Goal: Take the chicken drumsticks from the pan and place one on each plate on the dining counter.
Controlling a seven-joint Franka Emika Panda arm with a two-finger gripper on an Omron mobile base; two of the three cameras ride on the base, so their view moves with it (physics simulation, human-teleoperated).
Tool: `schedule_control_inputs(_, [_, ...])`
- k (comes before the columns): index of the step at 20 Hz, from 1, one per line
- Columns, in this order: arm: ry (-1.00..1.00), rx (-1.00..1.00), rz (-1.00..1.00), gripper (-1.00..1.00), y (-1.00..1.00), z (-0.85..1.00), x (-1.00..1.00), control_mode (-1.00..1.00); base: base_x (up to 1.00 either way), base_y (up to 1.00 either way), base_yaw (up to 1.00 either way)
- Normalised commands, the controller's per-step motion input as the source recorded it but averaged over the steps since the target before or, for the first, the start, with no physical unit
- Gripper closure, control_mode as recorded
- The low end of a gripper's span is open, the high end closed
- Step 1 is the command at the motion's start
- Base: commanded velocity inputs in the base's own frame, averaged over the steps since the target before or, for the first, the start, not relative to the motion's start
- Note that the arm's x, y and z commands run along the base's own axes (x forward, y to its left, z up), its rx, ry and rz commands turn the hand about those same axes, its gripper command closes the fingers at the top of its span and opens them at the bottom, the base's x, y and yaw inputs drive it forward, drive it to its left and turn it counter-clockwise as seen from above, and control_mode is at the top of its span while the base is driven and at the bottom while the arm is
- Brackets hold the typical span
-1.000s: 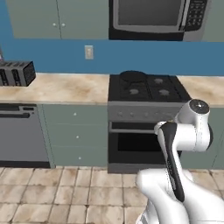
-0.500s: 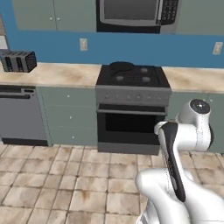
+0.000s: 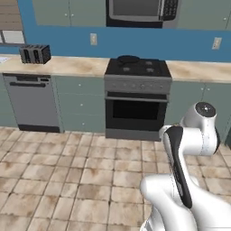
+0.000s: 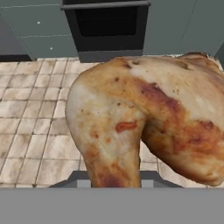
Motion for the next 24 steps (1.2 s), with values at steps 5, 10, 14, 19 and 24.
schedule_control_inputs(5, [0.0, 0.0, 0.0, 1.0, 0.0, 0.0, 0.0, 1.0, -1.0, 0.0, 0.05])
schedule_control_inputs(10, [0.0, 0.0, 0.0, 1.0, 0.0, 0.0, 0.0, 1.0, -1.0, 0.0, 0.06])
schedule_control_inputs(14, [0.0, 0.0, 0.0, 1.0, 0.0, 0.0, 0.0, 1.0, -1.0, 0.0, 0.07])
schedule_control_inputs(19, [0.0, 0.0, 0.0, 1.0, 0.0, 0.0, 0.0, 1.0, -1.0, -0.02, 0.1])
schedule_control_inputs(24, [0.0, 0.0, 0.0, 1.0, 0.0, 0.0, 0.0, 1.0, -1.0, -0.1, 0.1])
